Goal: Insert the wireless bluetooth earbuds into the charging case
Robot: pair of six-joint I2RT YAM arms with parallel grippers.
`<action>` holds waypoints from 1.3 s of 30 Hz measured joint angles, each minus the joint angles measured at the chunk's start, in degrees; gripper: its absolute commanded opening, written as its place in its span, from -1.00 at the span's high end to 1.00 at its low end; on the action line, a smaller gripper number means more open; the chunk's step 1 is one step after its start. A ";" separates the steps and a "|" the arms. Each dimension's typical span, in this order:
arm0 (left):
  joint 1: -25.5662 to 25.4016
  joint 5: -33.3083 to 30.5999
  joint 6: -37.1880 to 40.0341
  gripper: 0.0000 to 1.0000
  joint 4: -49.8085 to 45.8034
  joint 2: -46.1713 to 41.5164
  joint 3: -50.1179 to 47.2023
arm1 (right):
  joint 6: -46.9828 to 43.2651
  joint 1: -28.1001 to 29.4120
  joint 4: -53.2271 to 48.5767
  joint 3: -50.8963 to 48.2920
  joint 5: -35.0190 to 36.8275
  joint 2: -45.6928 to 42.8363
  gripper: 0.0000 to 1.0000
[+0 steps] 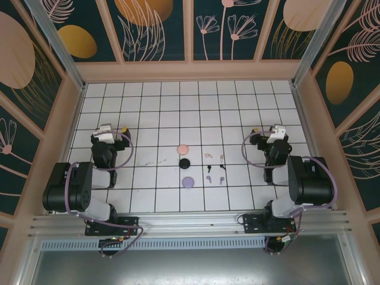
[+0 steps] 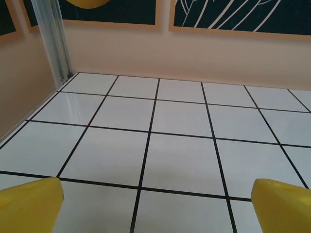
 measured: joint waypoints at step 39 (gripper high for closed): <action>-0.04 -2.34 -1.01 -0.87 -18.14 -9.70 9.81 | 5.09 2.32 -21.86 10.82 4.79 -12.76 -0.98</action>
